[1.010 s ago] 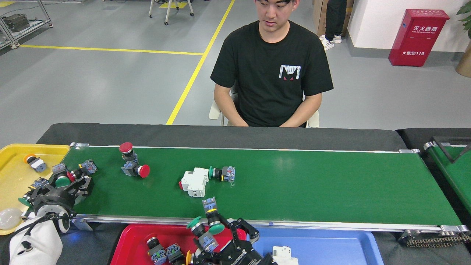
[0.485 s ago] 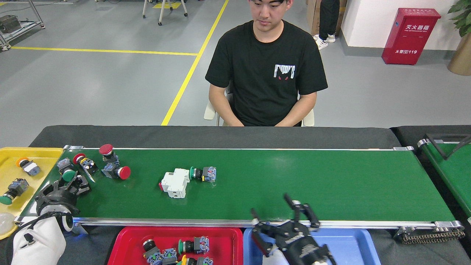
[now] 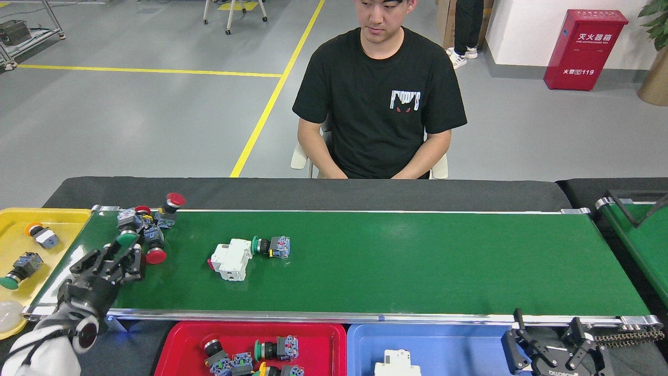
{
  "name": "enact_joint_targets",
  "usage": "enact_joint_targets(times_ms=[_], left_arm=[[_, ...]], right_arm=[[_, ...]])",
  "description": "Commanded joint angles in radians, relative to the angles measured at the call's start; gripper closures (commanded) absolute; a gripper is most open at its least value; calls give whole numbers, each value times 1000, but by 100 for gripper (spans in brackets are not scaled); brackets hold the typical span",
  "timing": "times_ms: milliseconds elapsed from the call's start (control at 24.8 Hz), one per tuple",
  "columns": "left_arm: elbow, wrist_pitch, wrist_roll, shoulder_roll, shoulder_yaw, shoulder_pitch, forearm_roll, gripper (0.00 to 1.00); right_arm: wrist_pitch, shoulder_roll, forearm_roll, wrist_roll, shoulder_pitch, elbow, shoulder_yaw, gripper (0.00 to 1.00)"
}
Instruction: Pick switch part from conveyor to tray
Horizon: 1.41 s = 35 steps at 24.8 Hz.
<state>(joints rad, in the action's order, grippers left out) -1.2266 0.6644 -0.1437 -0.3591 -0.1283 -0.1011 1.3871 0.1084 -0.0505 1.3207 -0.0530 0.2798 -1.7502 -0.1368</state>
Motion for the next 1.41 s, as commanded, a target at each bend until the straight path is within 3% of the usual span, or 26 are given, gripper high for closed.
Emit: enact_joint_targets(times_ms=[0, 121, 283, 323, 404, 444, 727, 929, 1090, 1373], left_arm=[[-169, 106, -1, -1, -10, 81, -14, 88], [-383, 121, 1, 8, 3, 251, -16, 86], [-470, 121, 44, 34, 116, 308, -2, 76], [-478, 121, 61, 35, 136, 313, 0, 64], [-493, 121, 88, 63, 147, 319, 0, 11], [-499, 118, 87, 75, 147, 320, -3, 0], [-484, 78, 85, 85, 42, 328, -14, 0], [-367, -140, 85, 94, -128, 319, -5, 0], [-252, -138, 85, 88, -212, 316, -8, 0], [-246, -150, 88, 89, -214, 244, 0, 0]], right_arm=[[-4, -11, -3, -8, -2, -12, -15, 0], [-6, -12, -3, -7, -2, -12, -30, 0], [-15, -15, -3, -7, -2, -11, -38, 0], [-19, -14, -3, -7, -1, -11, -38, 0], [-22, -14, -3, -7, 1, -12, -40, 0], [-21, -14, -3, -7, 1, -12, -38, 0], [-42, -12, -5, -1, 6, -12, -35, 0], [-56, -15, -5, -1, 4, -12, -29, 0], [-84, -9, -5, 1, -8, -12, -29, 0], [-85, -9, -5, -1, -2, -12, 26, 0]])
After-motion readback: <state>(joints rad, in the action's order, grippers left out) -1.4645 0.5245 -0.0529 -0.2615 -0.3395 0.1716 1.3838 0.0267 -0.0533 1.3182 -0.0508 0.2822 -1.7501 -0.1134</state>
